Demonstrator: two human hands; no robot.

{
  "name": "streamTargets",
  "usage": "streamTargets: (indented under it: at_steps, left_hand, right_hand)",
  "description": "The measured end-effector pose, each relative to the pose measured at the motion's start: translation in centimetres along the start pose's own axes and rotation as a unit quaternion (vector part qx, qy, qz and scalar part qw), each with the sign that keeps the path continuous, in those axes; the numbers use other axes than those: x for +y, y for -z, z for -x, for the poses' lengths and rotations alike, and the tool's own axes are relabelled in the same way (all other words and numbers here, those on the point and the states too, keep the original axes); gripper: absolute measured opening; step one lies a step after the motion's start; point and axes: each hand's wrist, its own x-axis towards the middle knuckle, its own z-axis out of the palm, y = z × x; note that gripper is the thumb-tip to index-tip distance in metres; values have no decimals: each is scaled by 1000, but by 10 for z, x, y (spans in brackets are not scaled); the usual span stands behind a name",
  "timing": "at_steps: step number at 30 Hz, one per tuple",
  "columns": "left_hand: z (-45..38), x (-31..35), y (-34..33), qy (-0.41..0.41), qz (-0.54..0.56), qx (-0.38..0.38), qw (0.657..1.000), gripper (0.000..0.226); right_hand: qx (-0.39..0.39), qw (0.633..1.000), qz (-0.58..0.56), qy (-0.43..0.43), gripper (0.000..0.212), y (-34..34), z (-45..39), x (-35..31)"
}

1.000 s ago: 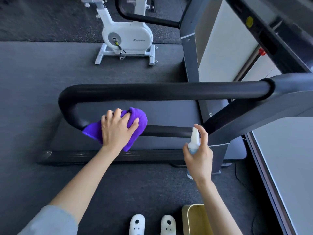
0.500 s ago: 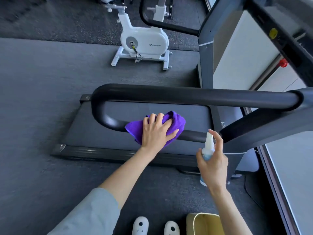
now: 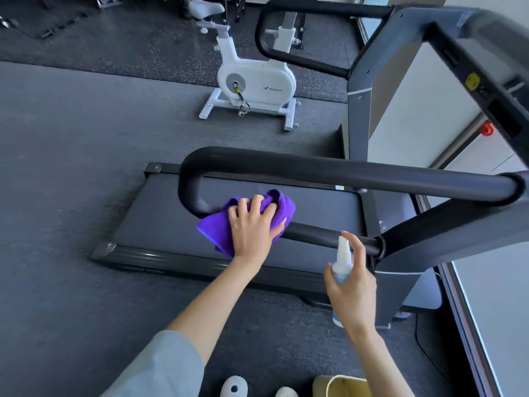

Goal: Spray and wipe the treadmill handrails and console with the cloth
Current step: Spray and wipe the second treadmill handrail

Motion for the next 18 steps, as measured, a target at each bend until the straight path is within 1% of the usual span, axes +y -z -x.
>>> streamTargets:
  at_steps: [2,6,8,9,10,11,13,15,16,17,18]
  left_hand:
    - [5,-20,0,-13,-3,27,1000,26]
    - [23,-67,2,49,14,75,996,31]
    - [33,-73,7,65,34,94,993,33]
    - [36,-72,10,98,59,113,987,30]
    - [38,-69,15,150,98,139,974,26]
    - [40,-66,20,216,148,170,950,26]
    - [40,-60,34,321,256,242,879,33]
    - [34,-58,49,376,337,308,807,31]
    - [28,-58,55,394,362,334,776,31]
    - [21,-57,60,408,377,352,754,32]
    - [12,-56,64,415,386,360,741,36]
  right_hand:
    - [1,1000,0,1,66,2,-5,-2]
    - [8,1000,-9,13,68,6,-13,-4]
    - [7,1000,-8,15,68,7,-13,-4]
    - [4,1000,-6,16,67,7,-12,-4]
    - [1,1000,-5,16,68,7,-11,-4]
    - [-4,1000,-4,15,68,7,-10,-3]
    - [-12,1000,0,11,68,7,-9,-2]
    - [-19,1000,5,13,68,6,-10,-2]
    - [-23,1000,6,12,68,6,-11,-2]
    - [-26,1000,7,13,68,5,-13,-3]
    - [-28,999,6,15,69,5,-13,-3]
